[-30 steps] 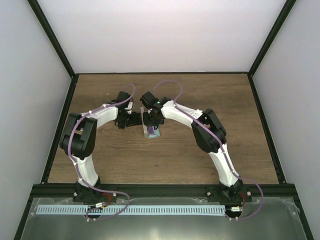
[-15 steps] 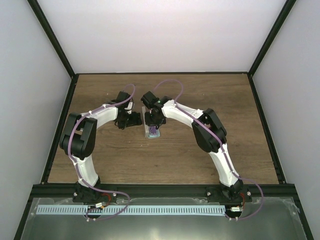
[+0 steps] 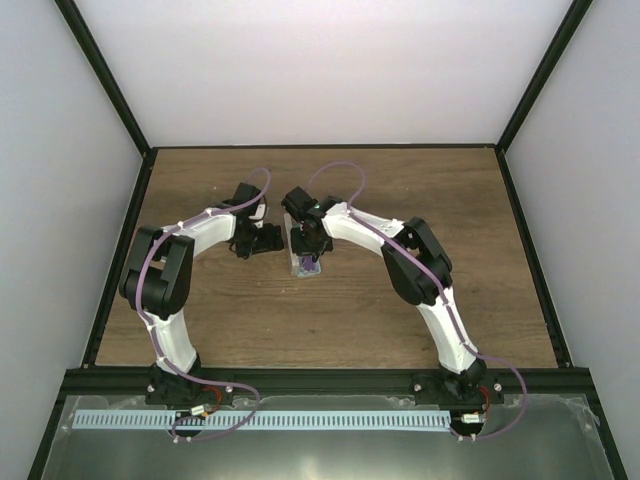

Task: Organize the sunglasses
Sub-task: Place the sunglasses in the sunglasses case.

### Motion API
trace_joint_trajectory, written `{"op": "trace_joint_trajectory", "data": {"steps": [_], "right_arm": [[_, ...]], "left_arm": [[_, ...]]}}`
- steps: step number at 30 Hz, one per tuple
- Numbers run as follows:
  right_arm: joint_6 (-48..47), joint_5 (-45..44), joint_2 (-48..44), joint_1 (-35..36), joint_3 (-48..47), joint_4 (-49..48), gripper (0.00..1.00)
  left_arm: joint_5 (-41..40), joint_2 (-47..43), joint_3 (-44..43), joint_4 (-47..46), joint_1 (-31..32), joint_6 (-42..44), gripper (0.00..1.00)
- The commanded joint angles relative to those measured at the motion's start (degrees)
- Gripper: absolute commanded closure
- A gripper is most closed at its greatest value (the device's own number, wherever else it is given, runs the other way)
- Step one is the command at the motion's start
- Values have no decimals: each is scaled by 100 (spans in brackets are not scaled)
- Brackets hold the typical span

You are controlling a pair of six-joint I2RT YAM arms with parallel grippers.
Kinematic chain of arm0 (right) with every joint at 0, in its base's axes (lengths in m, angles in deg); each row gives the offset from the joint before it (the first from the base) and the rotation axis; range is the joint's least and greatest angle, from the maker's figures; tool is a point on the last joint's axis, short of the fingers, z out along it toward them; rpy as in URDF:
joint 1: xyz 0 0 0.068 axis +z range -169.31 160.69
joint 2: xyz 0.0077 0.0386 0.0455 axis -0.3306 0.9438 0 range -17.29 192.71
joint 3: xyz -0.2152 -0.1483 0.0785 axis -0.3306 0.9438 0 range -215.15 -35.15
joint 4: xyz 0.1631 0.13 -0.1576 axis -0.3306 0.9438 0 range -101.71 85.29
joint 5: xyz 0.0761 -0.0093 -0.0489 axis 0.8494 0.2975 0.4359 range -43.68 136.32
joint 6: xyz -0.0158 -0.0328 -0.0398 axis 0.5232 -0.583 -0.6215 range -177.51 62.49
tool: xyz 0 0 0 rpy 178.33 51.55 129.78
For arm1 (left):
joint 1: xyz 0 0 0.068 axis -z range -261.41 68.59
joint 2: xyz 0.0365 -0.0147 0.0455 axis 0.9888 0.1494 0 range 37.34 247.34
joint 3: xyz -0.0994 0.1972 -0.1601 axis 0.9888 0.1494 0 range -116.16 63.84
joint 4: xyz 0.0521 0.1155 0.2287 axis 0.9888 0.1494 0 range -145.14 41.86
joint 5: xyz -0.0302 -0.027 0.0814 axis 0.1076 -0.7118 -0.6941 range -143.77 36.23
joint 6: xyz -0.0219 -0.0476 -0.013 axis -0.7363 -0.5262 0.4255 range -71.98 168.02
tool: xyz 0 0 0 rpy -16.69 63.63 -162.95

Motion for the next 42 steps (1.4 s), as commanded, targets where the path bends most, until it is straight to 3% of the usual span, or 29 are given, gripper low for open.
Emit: {"op": "trace_joint_trajectory", "data": {"steps": [1,5,17,22,28,31,36,42], "right_arm": [[-5,-171,156,33,21,1,86],[-29,-224,128,34,7,18,74],[-247,-37,-798,34,322,-44,66],[-185,80,-1264,-11,888,-298,66],[284,213,-1968,-418,1953,-1137,76],[462,727,-2140,-827,2461,-1703,84],[459,940,-1900,-1098,2646,-2169,94],[476,1583,-1351,-1153,2566,-2614,98]], "left_arm": [[9,108,114,-20,-21,54,16],[29,132,120,-25,-24,59,16],[46,138,172,-35,-20,58,16],[73,76,205,-31,-21,60,16],[106,-90,40,171,-26,105,16],[195,-181,53,241,-25,97,16],[281,-411,154,267,-21,59,16],[273,-629,65,385,-14,58,17]]}}
